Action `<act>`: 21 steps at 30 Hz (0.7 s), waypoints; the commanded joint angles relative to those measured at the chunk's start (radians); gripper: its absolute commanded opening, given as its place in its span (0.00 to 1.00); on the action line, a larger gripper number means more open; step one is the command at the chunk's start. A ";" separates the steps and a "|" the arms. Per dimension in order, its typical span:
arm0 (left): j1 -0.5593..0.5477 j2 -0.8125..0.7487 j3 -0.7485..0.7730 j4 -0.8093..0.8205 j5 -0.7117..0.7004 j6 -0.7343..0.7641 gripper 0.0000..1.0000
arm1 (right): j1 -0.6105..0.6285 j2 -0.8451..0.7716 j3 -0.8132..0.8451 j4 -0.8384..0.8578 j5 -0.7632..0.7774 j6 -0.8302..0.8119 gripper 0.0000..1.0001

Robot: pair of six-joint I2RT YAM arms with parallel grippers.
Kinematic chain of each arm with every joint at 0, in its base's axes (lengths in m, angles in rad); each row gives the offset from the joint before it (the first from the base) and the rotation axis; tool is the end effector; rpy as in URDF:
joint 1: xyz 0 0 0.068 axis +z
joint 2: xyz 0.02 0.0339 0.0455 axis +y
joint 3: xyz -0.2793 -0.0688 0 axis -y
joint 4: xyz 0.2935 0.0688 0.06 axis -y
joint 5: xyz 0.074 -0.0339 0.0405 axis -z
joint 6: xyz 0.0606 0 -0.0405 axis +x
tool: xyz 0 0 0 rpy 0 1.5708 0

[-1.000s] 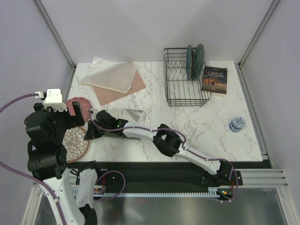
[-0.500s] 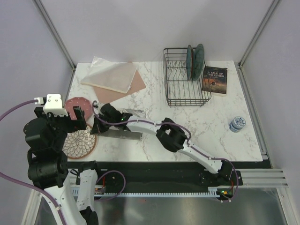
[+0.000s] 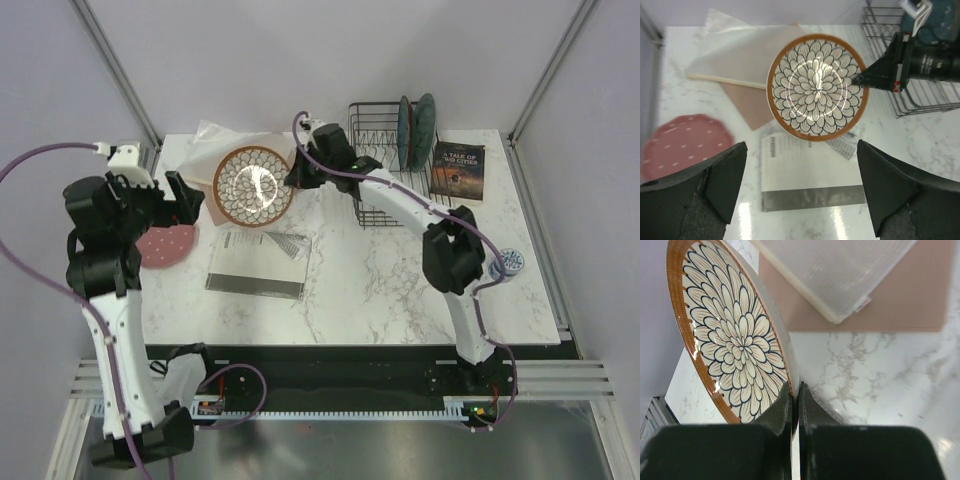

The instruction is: Load the plates into the dish rack

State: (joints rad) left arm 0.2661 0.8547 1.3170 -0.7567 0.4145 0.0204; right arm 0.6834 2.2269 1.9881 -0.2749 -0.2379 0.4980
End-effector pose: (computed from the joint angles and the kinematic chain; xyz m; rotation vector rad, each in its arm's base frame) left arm 0.1960 0.0281 0.4712 0.0587 1.8427 -0.1862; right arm 0.4605 0.3934 0.2584 -0.3584 2.1879 0.9388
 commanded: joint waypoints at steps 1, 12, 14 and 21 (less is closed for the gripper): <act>-0.002 0.183 -0.079 0.240 0.375 -0.173 0.95 | -0.063 -0.254 -0.078 0.057 -0.084 -0.032 0.00; -0.031 0.601 -0.007 0.508 0.695 -0.436 0.81 | -0.197 -0.391 -0.244 0.020 -0.149 -0.050 0.00; -0.044 0.622 -0.009 0.525 0.692 -0.435 0.78 | -0.199 -0.374 -0.239 0.017 -0.166 -0.044 0.00; -0.087 0.688 -0.009 0.484 0.652 -0.375 0.65 | -0.200 -0.316 -0.166 0.016 -0.207 -0.015 0.00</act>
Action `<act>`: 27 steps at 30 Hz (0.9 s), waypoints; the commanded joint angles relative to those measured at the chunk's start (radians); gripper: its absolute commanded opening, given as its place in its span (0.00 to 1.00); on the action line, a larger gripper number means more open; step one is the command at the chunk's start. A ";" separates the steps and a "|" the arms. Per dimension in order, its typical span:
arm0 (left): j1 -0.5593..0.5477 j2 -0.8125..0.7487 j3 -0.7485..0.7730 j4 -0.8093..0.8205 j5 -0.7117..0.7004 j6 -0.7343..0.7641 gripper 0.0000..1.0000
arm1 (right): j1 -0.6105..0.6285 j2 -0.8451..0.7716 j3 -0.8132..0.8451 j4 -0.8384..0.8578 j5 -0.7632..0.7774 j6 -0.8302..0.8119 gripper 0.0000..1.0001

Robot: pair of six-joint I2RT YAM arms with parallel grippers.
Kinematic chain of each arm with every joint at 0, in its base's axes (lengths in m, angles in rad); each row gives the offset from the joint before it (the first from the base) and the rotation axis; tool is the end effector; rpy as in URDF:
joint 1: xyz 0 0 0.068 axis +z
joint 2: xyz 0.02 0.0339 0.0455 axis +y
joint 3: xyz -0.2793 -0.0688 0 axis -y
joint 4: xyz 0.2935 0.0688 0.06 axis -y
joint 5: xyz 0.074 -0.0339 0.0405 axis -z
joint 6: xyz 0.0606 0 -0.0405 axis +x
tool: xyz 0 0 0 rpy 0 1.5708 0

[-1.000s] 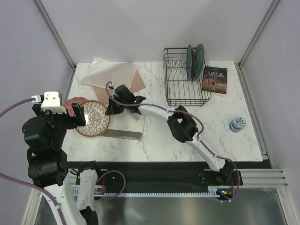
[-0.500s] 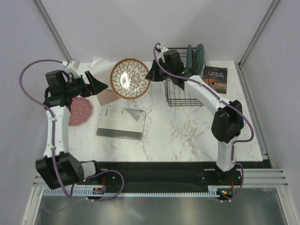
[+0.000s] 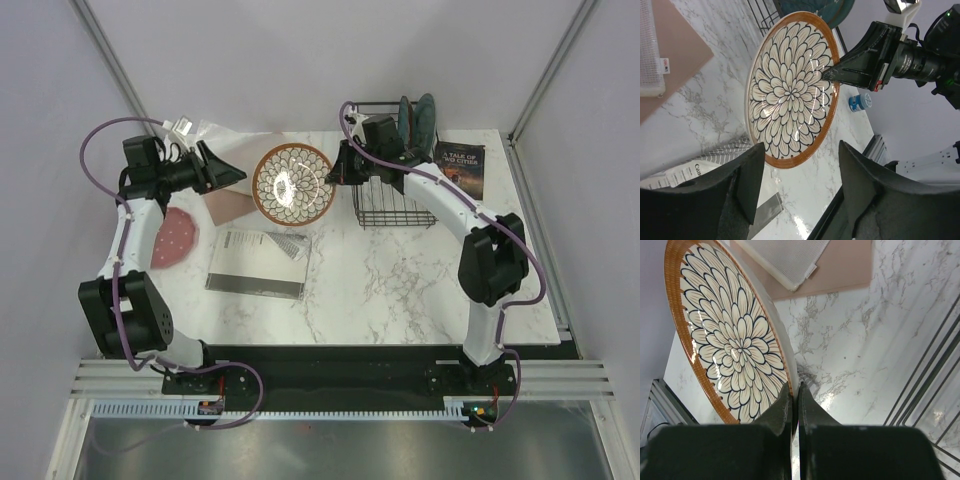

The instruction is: Load the plates into the dish rack

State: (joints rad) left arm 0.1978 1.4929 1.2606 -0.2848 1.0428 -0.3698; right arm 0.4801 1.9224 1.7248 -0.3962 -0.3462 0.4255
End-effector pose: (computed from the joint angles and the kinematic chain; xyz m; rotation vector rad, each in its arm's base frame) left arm 0.3913 0.0250 0.3311 0.0774 2.0001 -1.1813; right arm 0.4556 0.2604 0.3036 -0.2709 2.2475 0.8785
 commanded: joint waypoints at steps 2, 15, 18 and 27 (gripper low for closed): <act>-0.023 0.082 0.062 -0.007 0.013 0.048 0.61 | 0.002 -0.008 0.111 0.135 -0.105 0.061 0.00; -0.061 0.228 0.221 -0.108 -0.076 0.198 0.62 | -0.032 -0.028 0.102 0.145 -0.154 0.082 0.00; -0.109 0.245 0.227 -0.134 -0.105 0.244 0.62 | -0.034 -0.020 0.105 0.155 -0.162 0.094 0.00; -0.182 0.297 0.250 -0.152 -0.135 0.287 0.42 | -0.032 0.004 0.137 0.165 -0.168 0.107 0.00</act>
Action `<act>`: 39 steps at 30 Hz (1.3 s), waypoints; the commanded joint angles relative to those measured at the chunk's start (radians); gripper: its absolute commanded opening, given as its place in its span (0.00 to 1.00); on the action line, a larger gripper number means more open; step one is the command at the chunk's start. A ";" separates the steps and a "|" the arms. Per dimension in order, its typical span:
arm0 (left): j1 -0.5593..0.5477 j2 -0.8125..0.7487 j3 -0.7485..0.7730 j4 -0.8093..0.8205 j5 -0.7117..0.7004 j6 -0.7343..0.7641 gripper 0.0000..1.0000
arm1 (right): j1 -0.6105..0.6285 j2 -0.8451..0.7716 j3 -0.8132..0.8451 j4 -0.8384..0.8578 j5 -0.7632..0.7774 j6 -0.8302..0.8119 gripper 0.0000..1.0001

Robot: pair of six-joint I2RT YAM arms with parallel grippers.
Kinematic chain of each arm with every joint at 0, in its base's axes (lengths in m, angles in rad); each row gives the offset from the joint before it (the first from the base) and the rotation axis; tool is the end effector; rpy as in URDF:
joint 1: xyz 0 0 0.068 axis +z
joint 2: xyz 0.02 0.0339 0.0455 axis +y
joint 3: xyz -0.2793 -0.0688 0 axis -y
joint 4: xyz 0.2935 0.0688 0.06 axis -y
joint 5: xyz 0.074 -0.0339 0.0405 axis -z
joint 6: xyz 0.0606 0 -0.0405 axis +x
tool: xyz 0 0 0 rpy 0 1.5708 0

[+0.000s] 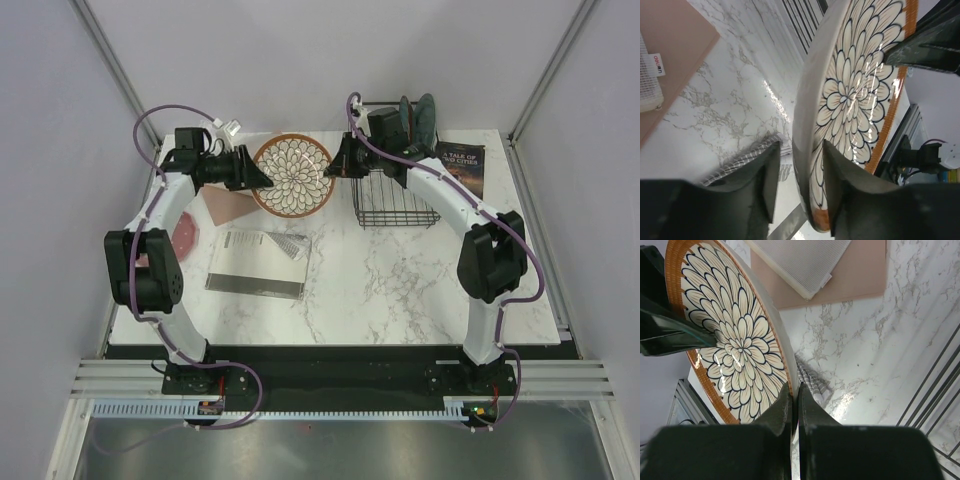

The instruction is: Load the plates into the dish rack

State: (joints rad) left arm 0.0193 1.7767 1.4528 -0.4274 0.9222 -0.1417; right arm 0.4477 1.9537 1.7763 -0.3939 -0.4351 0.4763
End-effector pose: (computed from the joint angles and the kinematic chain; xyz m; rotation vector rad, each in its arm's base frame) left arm 0.4561 -0.0395 0.2749 0.2892 2.1776 -1.1218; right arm 0.4688 0.2535 0.3101 -0.2379 2.2403 0.9869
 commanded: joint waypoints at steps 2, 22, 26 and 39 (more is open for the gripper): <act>-0.004 0.013 0.060 -0.010 -0.017 0.056 0.24 | 0.000 -0.029 0.078 0.161 -0.079 0.050 0.00; 0.002 -0.006 0.047 -0.027 0.132 0.060 0.02 | -0.035 0.065 -0.020 0.270 -0.304 0.100 0.65; 0.002 -0.011 0.044 -0.022 0.185 0.050 0.02 | -0.037 0.091 -0.018 0.277 -0.312 0.108 0.65; -0.002 -0.030 0.021 -0.013 0.121 0.034 0.28 | -0.035 0.090 0.002 0.270 -0.272 0.078 0.00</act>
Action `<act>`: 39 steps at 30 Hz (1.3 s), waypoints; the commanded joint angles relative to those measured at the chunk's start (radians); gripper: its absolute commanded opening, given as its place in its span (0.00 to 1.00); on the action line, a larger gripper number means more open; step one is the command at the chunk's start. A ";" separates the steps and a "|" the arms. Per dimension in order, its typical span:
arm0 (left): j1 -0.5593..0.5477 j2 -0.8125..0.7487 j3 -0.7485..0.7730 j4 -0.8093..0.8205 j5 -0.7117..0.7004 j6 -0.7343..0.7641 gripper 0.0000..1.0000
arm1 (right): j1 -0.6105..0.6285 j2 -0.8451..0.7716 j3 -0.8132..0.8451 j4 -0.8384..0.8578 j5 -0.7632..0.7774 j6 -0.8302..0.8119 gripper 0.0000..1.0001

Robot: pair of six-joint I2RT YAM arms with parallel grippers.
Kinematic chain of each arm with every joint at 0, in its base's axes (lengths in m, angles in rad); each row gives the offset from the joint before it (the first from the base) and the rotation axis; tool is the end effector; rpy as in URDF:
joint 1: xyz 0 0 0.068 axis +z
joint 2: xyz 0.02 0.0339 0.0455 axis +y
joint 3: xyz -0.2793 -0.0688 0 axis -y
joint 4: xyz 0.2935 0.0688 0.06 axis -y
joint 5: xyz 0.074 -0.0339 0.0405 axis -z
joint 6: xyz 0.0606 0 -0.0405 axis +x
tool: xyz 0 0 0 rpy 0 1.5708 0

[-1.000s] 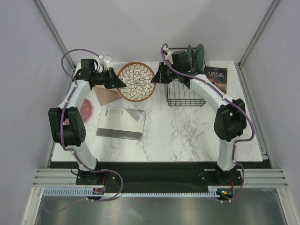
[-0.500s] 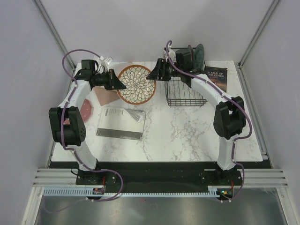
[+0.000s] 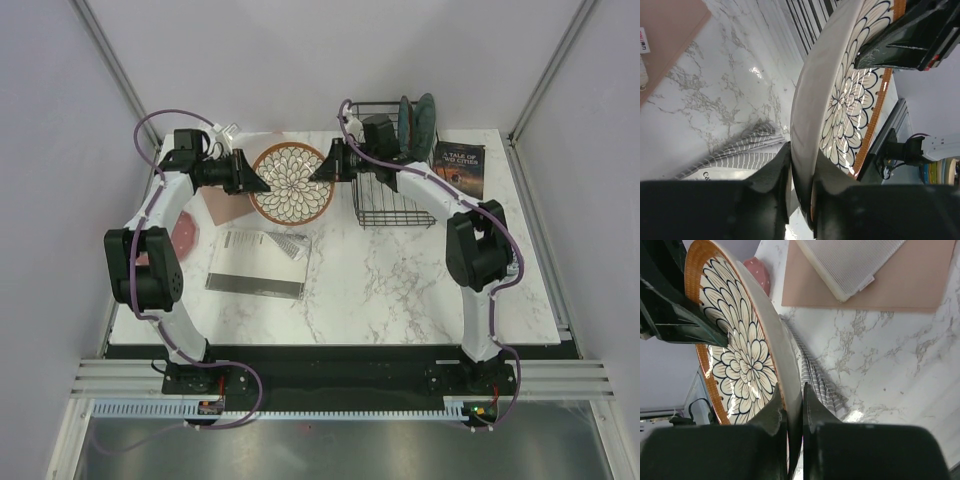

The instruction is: Load the plates into the dish rack

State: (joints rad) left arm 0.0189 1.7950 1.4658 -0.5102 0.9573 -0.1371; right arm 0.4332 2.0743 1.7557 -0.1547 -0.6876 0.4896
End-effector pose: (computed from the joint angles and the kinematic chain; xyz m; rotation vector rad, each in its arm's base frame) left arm 0.4528 -0.0410 0.2667 0.2656 2.2373 -1.1946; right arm 0.4920 0.2699 0.2681 -0.4041 2.1321 1.2566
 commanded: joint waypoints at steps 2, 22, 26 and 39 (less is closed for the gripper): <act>-0.002 -0.054 0.011 0.065 0.004 0.036 0.39 | -0.028 -0.052 0.025 0.018 -0.012 0.057 0.00; 0.047 -0.174 -0.008 0.055 -0.310 0.062 1.00 | -0.163 -0.137 0.349 -0.028 1.081 -0.310 0.00; 0.047 -0.206 -0.041 0.065 -0.296 0.044 1.00 | -0.049 -0.050 0.465 -0.019 1.486 -0.430 0.00; 0.047 -0.310 -0.179 0.136 -0.242 -0.009 1.00 | 0.047 0.151 0.660 0.026 1.800 -0.701 0.00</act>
State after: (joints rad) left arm 0.0696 1.5555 1.3182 -0.4343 0.6800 -0.1089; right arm 0.5091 2.1986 2.2932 -0.2630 0.9077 -0.1196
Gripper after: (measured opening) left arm 0.995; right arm 0.158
